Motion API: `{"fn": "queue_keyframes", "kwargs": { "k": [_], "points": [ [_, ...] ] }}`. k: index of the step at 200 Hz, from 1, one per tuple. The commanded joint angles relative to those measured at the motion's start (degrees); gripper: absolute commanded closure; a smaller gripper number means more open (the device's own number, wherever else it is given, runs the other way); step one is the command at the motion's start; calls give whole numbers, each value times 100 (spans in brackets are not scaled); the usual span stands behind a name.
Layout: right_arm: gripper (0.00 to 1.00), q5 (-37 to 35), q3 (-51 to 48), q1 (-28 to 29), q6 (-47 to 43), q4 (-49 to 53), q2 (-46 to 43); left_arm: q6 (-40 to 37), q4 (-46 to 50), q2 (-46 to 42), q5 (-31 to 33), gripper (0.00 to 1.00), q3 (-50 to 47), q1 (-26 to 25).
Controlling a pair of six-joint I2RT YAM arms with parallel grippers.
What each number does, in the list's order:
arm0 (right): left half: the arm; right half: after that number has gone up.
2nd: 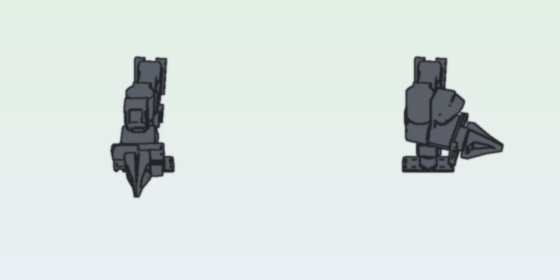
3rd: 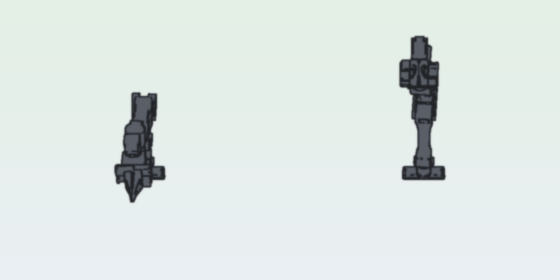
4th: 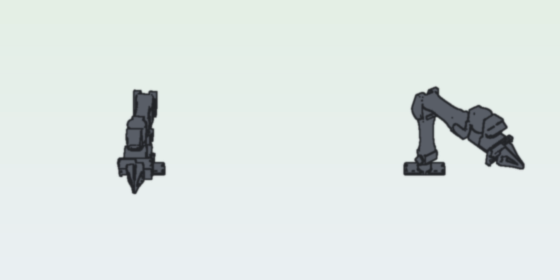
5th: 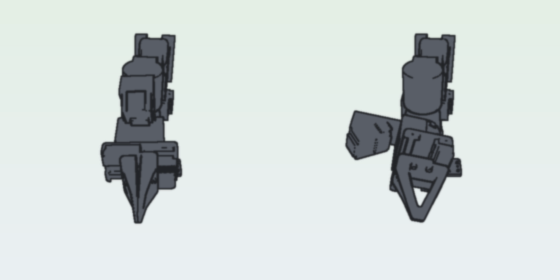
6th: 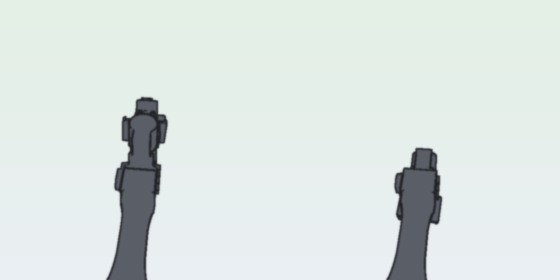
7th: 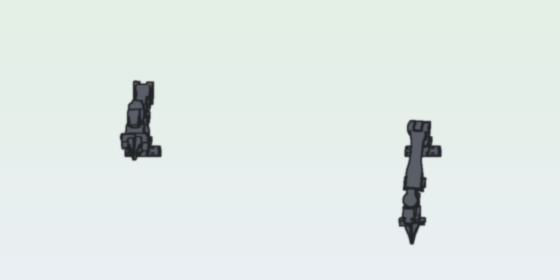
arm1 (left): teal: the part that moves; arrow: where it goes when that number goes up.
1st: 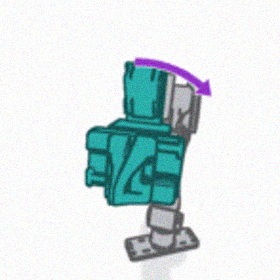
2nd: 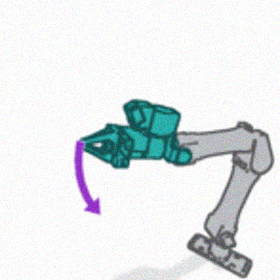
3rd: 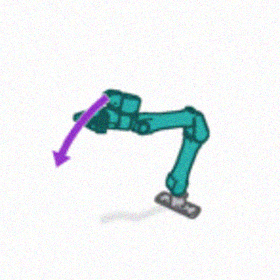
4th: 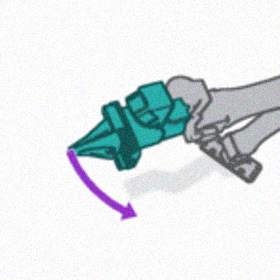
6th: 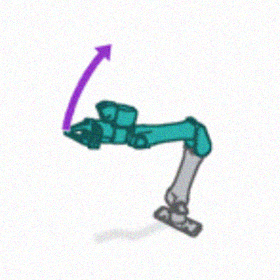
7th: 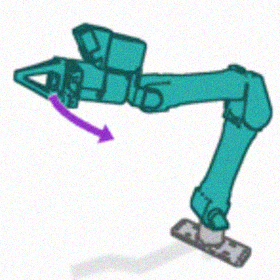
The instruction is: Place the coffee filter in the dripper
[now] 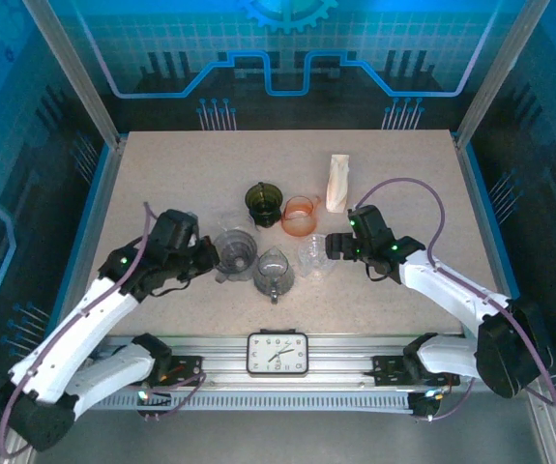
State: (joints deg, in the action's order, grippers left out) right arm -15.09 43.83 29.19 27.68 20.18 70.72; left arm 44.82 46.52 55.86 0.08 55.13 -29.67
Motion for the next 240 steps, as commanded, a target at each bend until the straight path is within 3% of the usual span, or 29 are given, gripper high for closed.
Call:
{"fn": "queue_keyframes", "kwargs": {
  "k": [1, 82, 240],
  "points": [
    [5, -112, -50, -52, 106, 169, -137, -235, -377, 434, -424, 100, 533, -269],
    [5, -111, -172, -124, 97, 239, -256, -601, -387, 1789, -538, 100, 1364, -558],
    [5, -10, -195, -212, 87, 240, -298, -821, -391, 2061, -100, 100, 911, -576]
  ]
}}
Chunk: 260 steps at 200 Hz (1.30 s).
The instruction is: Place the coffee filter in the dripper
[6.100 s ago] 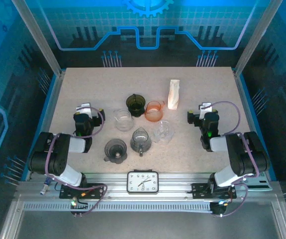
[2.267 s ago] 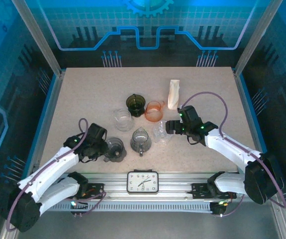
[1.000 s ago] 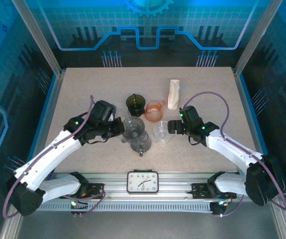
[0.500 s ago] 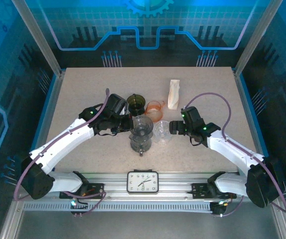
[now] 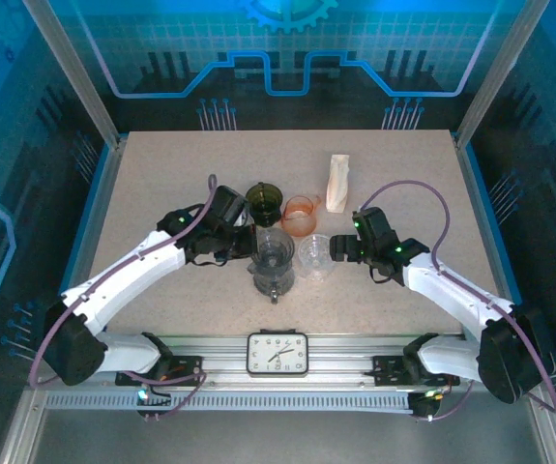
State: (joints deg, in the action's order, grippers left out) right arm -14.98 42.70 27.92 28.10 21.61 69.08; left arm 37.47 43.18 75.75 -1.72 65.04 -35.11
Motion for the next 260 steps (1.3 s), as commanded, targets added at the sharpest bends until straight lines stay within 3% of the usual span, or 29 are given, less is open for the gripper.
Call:
{"fn": "queue_keyframes", "kwargs": {
  "k": [1, 50, 67, 82, 116, 142, 165, 195, 226, 260],
  "points": [
    [5, -17, -84, -85, 42, 98, -133, -89, -56, 72, 86, 100, -79, -36],
    [4, 32, -86, -112, 54, 87, -155, -39, -71, 72, 100, 99, -194, -13],
    [4, 77, -77, -112, 73, 81, -158, -14, -87, 55, 66, 83, -211, -21],
    [4, 92, -64, -112, 80, 89, -174, -16, -65, -4, 98, 75, -197, -15],
    [4, 118, -7, -112, 86, 124, -198, -18, 54, -254, 215, 43, -36, 1],
    [4, 127, 50, -112, 88, 125, -185, -22, 57, -512, 215, 25, 212, 18],
    [4, 0, 143, -123, 108, 139, -149, 10, -216, -826, 207, 2, 264, 39],
    [8, 29, 468, -304, 64, 102, -140, 82, -1014, -1407, 338, 1, -155, 54],
    [33, 532, 949, -849, 38, -123, 121, 114, -1731, -1984, 575, 1, -838, 57],
    [46, 919, 1749, -1092, -227, -36, 1037, -95, -2329, -2596, 689, 1, -1504, 53]
  ]
}}
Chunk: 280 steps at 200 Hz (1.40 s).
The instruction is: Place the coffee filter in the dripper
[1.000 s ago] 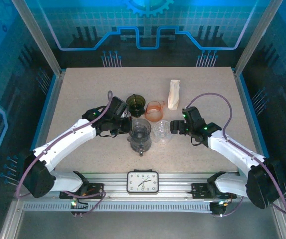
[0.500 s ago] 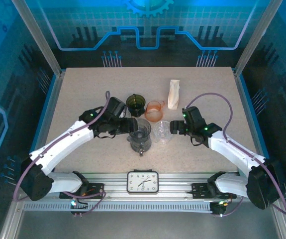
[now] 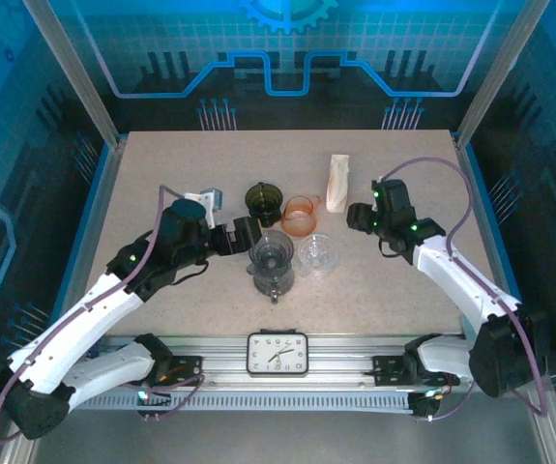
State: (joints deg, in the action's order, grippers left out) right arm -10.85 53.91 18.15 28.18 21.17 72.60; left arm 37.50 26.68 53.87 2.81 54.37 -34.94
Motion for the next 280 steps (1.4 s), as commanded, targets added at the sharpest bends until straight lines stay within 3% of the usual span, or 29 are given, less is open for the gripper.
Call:
{"fn": "queue_keyframes", "kwargs": {
  "k": [1, 28, 57, 126, 202, 280],
  "points": [
    [46, 514, 650, -117, -240, 26, 729, -104, -693, -428, 241, 1, -454, 37],
    [42, 943, 1117, 55, -471, 404, 1405, -207, -732, -783, 352, 1, -739, 45],
    [35, 596, 1195, 284, -576, 547, 1646, -294, -553, -951, 544, 1, -890, 49],
    [60, 99, 2541, 196, -356, 657, 2654, -271, -1065, -1141, 864, 3, -1474, 47],
    [69, -630, 3890, 279, 634, 1138, 3750, -264, -1069, -1111, 1184, 4, -1710, 56],
    [68, -888, 4432, 513, 856, 1276, 4261, -305, -1024, -1076, 1276, 1, -1719, 102]
  ]
}}
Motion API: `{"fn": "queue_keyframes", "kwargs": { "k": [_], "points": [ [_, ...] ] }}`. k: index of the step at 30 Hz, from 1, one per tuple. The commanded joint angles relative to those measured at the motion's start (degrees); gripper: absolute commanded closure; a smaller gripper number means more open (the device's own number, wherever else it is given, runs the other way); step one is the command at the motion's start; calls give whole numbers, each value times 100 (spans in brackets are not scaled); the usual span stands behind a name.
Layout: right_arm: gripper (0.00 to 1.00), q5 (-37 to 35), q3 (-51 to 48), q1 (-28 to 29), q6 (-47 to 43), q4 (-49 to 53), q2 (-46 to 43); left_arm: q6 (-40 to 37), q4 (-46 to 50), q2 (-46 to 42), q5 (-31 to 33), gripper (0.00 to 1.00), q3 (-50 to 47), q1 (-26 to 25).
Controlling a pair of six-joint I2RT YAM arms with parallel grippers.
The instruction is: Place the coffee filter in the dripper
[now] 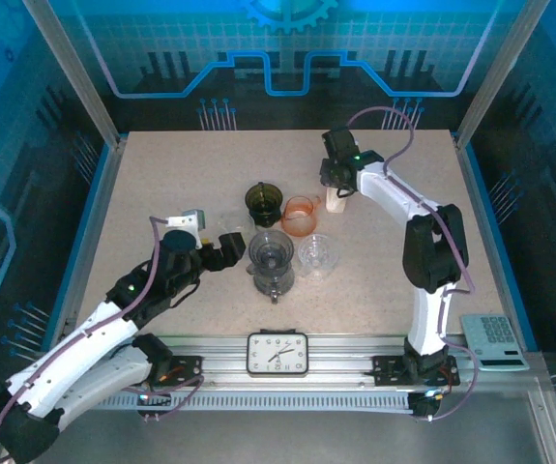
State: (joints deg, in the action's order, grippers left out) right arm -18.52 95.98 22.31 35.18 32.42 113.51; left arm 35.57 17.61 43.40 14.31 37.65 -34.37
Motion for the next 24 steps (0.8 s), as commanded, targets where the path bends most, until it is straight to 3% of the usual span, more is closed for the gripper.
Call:
{"fn": "queue_keyframes", "kwargs": {
  "k": [1, 16, 24],
  "points": [
    [68, -119, 231, 98, 156, 150, 179, -112, -117, -31, 126, 1, -47, 49],
    [72, -262, 707, 85, 34, 359, 710, -3, -70, -33, 129, 1, -82, 86],
    [83, -195, 834, 49, -121, 387, 856, 50, -65, -31, 138, 1, -100, 106]
  ]
}}
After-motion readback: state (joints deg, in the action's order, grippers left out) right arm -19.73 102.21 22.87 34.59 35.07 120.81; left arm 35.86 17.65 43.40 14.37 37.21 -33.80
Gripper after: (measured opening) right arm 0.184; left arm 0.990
